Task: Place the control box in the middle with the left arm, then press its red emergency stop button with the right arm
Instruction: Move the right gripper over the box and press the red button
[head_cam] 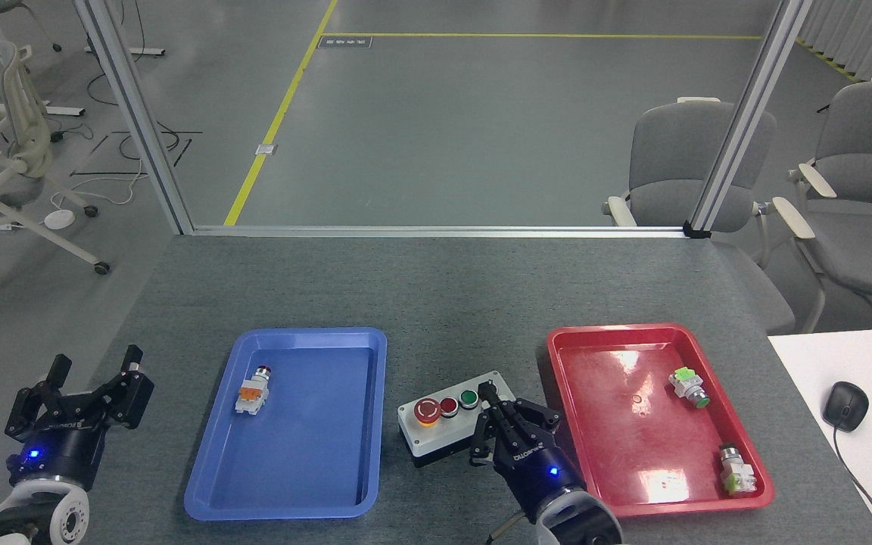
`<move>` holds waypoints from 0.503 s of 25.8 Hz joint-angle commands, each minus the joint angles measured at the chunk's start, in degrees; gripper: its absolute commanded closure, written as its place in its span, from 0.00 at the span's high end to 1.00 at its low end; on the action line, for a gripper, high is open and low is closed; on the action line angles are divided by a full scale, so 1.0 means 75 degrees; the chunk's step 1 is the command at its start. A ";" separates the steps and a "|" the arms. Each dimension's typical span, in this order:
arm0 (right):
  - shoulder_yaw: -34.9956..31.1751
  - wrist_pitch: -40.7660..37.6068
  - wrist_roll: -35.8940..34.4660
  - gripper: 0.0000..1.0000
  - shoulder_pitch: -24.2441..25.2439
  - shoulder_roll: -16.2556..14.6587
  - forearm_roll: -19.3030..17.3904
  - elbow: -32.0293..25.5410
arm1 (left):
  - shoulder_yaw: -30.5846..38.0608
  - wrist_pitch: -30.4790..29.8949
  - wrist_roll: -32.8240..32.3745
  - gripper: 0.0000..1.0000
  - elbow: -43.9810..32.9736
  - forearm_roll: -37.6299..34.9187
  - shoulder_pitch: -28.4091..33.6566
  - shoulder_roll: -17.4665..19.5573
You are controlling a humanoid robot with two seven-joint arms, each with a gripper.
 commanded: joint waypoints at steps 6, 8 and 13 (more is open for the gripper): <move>0.0822 0.1042 -0.0005 0.00 -0.0870 0.0718 0.0314 0.1214 | -0.0014 0.0035 -0.0045 0.98 0.0012 -0.0199 -0.0020 0.0322; 0.0857 0.1065 -0.0005 0.00 -0.1105 0.0753 0.0326 0.1671 | -0.0026 0.0070 -0.0104 0.98 0.0047 -0.0363 -0.0020 0.0322; 0.0974 0.1124 -0.0016 0.00 -0.1187 0.0929 0.0361 0.2198 | -0.0026 0.0070 -0.0268 0.98 0.0012 -0.0539 -0.0020 0.0299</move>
